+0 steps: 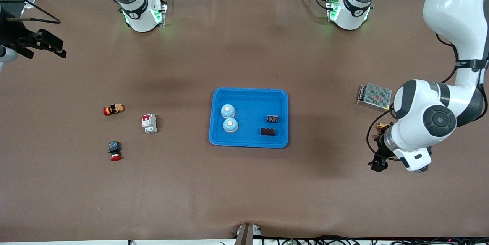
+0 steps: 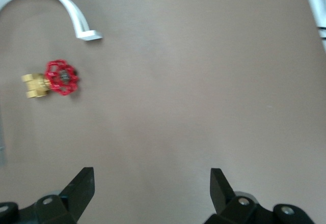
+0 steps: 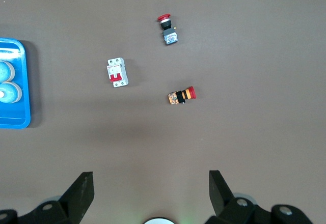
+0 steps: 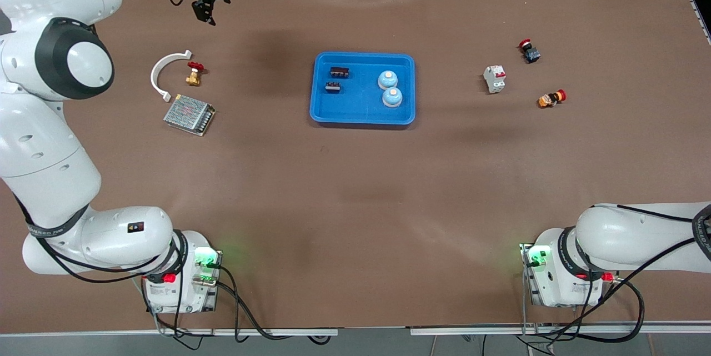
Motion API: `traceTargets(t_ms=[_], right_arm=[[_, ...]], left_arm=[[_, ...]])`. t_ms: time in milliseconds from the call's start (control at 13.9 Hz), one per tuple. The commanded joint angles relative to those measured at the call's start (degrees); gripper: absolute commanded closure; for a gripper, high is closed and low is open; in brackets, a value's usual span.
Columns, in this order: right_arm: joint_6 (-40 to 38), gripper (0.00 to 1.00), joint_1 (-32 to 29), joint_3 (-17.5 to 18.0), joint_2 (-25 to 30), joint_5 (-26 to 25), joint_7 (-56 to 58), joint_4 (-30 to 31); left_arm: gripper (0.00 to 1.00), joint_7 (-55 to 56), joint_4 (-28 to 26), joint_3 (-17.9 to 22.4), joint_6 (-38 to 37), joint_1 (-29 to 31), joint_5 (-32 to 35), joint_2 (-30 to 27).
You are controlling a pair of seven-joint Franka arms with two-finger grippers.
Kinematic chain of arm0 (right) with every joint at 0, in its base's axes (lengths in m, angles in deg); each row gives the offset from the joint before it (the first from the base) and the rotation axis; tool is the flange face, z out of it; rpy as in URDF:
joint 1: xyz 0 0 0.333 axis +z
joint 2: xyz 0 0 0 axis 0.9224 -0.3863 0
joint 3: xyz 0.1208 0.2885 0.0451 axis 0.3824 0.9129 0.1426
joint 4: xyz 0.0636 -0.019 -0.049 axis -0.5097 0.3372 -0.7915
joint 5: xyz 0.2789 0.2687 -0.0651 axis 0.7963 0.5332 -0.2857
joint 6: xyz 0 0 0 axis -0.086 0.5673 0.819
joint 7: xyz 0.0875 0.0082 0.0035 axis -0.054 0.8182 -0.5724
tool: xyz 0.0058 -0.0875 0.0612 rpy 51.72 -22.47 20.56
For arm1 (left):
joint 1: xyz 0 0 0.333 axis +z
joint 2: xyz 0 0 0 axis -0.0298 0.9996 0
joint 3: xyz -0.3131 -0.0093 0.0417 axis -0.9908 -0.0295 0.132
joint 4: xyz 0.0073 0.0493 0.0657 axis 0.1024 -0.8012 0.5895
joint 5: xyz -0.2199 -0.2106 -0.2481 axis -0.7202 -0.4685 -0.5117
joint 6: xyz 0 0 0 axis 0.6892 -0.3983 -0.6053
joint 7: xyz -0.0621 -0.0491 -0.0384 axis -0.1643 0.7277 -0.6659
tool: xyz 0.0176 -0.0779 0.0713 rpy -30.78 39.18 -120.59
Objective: Place electrolytic capacitor and blue bell in tray
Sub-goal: 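Lift the left gripper out of the tray and draw it back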
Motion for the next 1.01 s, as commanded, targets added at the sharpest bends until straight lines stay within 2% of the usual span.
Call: traceTargets(t_ms=[0, 144, 432, 648, 936], right_arm=[[-0.18, 0.0, -0.98, 0.77, -0.03, -0.84, 0.65, -0.7], [-0.26, 0.0, -0.98, 0.77, -0.03, -0.84, 0.65, -0.7], [-0.26, 0.0, -0.98, 0.68, -0.03, -0.84, 0.65, -0.7], [-0.26, 0.0, -0.98, 0.68, 0.06, -0.84, 0.65, -0.7], [-0.26, 0.0, -0.98, 0.77, -0.03, -0.84, 0.65, -0.7]], left_arm=[[0.0, 0.26, 1.05, 4.6, 12.2, -4.96, -0.4, 2.86], [0.0, 0.26, 0.87, 5.65, 21.97, -5.14, -0.4, 5.5], [0.0, -0.08, 0.96, 6.8, 22.71, -4.7, 0.29, 5.07], [0.0, -0.87, 0.96, 6.8, 21.49, -4.97, 5.13, 3.84], [0.0, -15.52, 1.31, 6.71, 10.26, -4.62, 2.51, 0.59]])
